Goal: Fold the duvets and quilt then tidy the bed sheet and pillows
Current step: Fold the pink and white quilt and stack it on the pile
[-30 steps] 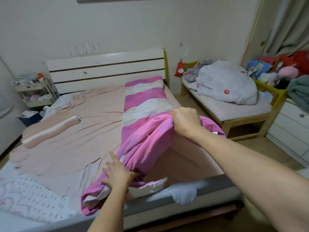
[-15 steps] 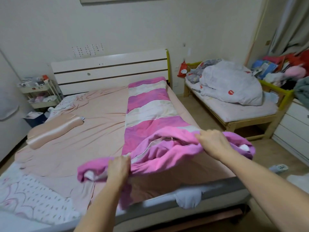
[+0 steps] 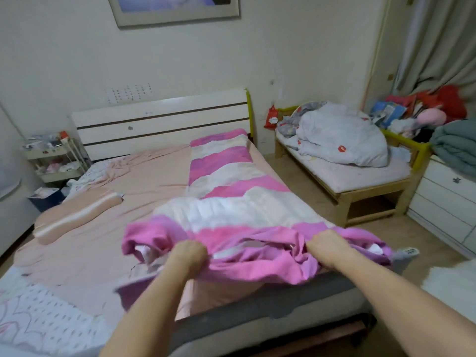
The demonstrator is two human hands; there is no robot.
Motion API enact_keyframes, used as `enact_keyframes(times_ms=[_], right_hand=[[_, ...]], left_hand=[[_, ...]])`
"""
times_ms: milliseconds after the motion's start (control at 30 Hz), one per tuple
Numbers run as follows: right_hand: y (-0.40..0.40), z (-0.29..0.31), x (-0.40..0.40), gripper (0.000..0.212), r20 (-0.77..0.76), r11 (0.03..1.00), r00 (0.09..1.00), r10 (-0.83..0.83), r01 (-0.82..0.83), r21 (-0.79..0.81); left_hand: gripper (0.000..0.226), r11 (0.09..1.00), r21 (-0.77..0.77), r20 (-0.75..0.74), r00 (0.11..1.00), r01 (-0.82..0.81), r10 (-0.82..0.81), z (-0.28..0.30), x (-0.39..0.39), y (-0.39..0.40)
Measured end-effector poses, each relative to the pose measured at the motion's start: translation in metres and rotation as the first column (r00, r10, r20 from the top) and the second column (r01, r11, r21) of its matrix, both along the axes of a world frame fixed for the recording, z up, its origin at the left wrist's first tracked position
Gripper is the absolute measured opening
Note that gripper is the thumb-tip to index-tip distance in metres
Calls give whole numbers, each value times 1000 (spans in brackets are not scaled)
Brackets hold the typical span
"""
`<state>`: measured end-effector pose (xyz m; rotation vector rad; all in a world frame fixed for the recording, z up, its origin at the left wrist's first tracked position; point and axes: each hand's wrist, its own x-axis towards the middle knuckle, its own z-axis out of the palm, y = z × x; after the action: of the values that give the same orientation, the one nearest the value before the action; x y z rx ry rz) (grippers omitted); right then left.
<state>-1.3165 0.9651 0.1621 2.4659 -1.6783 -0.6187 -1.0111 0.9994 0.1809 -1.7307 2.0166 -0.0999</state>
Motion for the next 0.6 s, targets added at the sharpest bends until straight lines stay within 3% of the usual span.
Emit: enact_keyframes(times_ms=[133,367,600], right_hand=[[17,16,6,31,-161,986,985,60,-33,166],[15,46,16,42,-282,973,952,115,-51,224],[-27,32,15,44,-228,962,970,78,-14,272]], left_hand=[[34,990,128,-35,997,-62,67,-23,-8,34],[32,950,300,-115,985,-88,128,-14,1,40],[36,965,243,-87,989,-93,118,-24,20,-9]])
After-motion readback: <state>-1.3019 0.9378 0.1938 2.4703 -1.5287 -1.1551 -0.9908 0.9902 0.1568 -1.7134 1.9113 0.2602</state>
